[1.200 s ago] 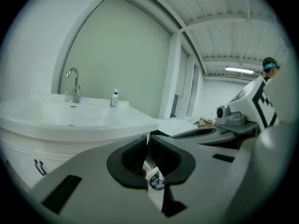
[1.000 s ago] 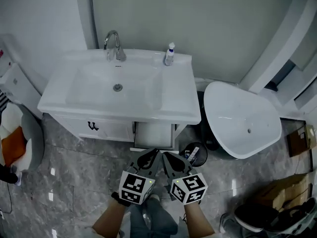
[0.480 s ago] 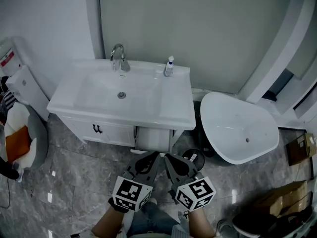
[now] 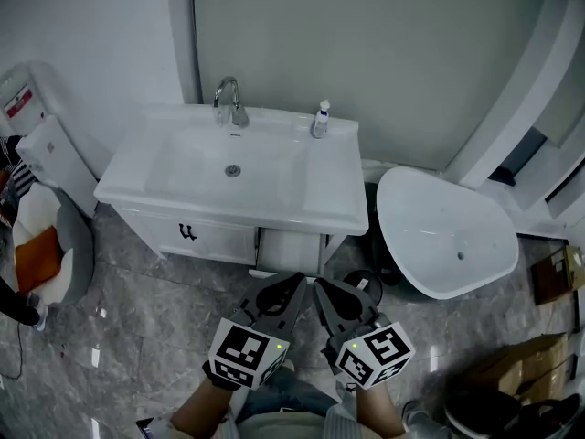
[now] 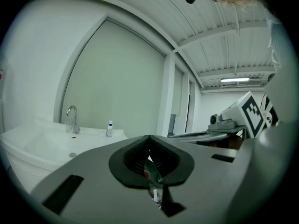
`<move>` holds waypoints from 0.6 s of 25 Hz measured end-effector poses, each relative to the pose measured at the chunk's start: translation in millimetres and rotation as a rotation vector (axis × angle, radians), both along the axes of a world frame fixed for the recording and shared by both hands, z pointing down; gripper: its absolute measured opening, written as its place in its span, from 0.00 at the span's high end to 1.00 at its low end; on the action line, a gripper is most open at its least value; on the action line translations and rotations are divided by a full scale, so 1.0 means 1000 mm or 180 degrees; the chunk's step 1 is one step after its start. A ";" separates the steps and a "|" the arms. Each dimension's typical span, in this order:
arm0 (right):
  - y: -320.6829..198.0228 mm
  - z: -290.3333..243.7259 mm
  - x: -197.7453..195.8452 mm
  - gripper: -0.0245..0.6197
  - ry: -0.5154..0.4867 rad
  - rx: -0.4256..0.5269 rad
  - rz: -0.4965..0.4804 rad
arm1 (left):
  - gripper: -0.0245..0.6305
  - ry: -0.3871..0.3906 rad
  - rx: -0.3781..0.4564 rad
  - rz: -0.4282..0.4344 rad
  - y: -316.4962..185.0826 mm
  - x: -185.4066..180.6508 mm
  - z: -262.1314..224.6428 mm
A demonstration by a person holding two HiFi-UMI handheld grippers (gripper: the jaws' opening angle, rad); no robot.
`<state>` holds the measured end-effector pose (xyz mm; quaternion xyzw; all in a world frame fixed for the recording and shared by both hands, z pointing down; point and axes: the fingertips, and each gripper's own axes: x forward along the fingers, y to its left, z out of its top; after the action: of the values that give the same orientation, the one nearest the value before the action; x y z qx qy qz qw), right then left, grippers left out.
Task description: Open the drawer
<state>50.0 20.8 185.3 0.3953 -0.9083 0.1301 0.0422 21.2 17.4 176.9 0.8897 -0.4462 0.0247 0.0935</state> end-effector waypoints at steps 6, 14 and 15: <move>-0.007 -0.003 -0.005 0.95 0.0041 0.0017 -0.0009 | 0.94 -0.0025 0.0065 0.0063 -0.003 0.002 -0.009; -0.015 -0.007 -0.004 0.95 0.0046 0.0006 -0.0025 | 0.94 0.0023 -0.0040 0.0120 -0.013 0.002 -0.002; -0.015 -0.007 -0.003 0.95 0.0049 0.0008 -0.0023 | 0.94 0.0029 -0.0036 0.0116 -0.014 0.001 -0.002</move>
<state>46.5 5.4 178.0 0.3931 -0.9095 0.1257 0.0493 22.2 3.3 174.5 0.8972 -0.4293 0.0248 0.1002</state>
